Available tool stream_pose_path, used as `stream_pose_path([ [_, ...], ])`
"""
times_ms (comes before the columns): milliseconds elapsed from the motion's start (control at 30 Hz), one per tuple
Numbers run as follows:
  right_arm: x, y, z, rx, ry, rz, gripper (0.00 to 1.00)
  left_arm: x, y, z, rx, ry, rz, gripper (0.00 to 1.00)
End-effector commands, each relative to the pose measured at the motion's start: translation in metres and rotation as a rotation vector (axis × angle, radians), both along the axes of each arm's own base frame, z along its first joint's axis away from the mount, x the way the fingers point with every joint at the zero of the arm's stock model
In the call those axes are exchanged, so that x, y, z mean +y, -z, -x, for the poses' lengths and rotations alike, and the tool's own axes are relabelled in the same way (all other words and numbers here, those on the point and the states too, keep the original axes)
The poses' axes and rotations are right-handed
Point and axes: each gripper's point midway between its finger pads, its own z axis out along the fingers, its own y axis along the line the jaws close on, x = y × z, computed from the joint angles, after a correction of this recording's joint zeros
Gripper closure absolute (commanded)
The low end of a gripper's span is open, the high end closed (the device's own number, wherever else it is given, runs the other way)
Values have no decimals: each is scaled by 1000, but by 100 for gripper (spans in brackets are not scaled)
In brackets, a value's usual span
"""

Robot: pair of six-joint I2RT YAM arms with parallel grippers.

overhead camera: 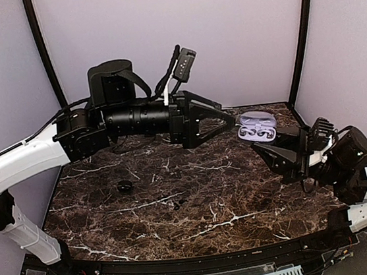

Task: Insert the wireless bluetooth earbuds into the charging case
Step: Adjust the left earbud in the left side groove of the charging case.

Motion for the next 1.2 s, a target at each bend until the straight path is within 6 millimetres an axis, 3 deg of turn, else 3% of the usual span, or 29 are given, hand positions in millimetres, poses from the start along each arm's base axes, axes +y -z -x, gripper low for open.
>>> stream_pose_path([
  [0, -7, -23, 5, -22, -18, -73, 100, -1, -27, 13, -28, 46, 67, 1],
  [867, -6, -30, 11, -46, -46, -61, 100, -17, -8, 17, 8, 79, 4, 1],
  [933, -7, -30, 10, -37, -40, -63, 100, -12, -11, 19, -20, 84, 2, 1],
  [1100, -11, -20, 6, 54, -54, -74, 100, 12, -43, 33, -140, 119, 55, 1],
  [1167, -11, -19, 5, 89, -68, -82, 100, 15, -42, 45, -171, 186, 58, 1],
])
